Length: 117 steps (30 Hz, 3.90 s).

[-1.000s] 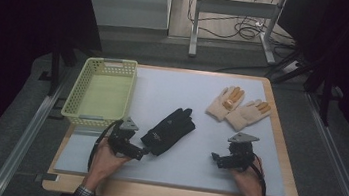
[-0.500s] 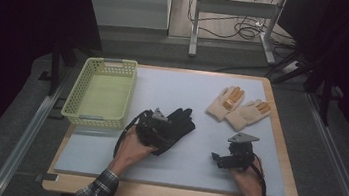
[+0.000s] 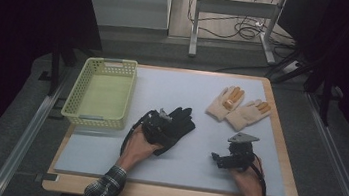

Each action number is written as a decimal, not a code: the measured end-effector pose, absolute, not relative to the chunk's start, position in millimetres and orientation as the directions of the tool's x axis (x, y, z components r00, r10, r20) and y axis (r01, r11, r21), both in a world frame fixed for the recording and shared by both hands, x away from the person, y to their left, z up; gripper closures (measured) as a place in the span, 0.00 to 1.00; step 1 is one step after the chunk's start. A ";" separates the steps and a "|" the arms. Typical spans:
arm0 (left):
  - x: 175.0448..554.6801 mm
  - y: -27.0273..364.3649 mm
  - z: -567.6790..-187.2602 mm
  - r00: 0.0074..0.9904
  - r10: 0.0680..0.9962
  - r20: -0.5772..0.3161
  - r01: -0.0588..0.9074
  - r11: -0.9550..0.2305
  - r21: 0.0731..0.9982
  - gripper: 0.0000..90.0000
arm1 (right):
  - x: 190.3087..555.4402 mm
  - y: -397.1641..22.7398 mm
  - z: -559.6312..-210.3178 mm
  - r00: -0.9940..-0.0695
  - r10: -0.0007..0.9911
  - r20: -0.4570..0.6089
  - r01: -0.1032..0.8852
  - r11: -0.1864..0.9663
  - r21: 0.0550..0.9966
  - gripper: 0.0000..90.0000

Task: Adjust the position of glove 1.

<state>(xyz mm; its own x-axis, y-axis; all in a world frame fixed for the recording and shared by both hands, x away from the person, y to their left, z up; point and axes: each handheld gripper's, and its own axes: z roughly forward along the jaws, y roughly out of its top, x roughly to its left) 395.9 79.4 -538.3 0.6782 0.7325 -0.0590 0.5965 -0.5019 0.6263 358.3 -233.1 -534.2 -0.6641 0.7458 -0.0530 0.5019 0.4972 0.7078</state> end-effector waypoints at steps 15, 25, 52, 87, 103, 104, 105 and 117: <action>385.6 74.3 -523.9 0.681 0.729 -0.074 0.609 -0.507 0.610 0.71 | 358.3 -233.1 -534.3 -0.664 0.745 -0.055 0.501 0.499 0.707 0.05; 390.6 78.8 -515.8 0.666 0.741 -0.085 0.613 -0.479 0.628 0.78 | 358.3 -233.1 -534.2 -0.664 0.745 -0.055 0.501 0.499 0.707 0.05; 417.2 168.7 -418.3 0.452 0.892 0.009 0.629 -0.326 0.706 0.77 | 358.4 -233.3 -534.3 -0.666 0.744 -0.056 0.499 0.500 0.708 0.05; 456.6 323.0 -477.0 0.149 0.989 0.018 0.781 -0.129 0.611 0.74 | 358.5 -233.1 -534.5 -0.665 0.745 -0.054 0.498 0.497 0.710 0.05; 483.7 331.9 -496.0 0.114 0.991 0.064 0.846 -0.131 0.516 0.60 | 358.4 -233.1 -534.6 -0.665 0.744 -0.055 0.498 0.497 0.710 0.05; 484.3 331.9 -497.8 0.111 0.992 0.067 0.851 -0.130 0.509 0.55 | 358.4 -233.1 -534.6 -0.665 0.745 -0.055 0.498 0.497 0.710 0.05; 484.8 331.9 -499.7 0.111 0.990 0.084 0.858 -0.138 0.495 0.49 | 358.4 -233.1 -534.6 -0.665 0.744 -0.055 0.498 0.497 0.711 0.05; 477.3 332.4 -491.3 0.129 0.989 0.074 0.841 -0.148 0.520 0.15 | 358.5 -233.1 -534.6 -0.665 0.744 -0.057 0.497 0.499 0.710 0.05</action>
<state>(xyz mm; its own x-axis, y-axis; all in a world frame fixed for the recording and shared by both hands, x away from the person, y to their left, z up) 477.3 332.4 -491.3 0.1287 0.9889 0.0742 0.8412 -0.1485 0.5199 358.5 -233.1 -534.6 -0.6655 0.7442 -0.0567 0.4970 0.4986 0.7102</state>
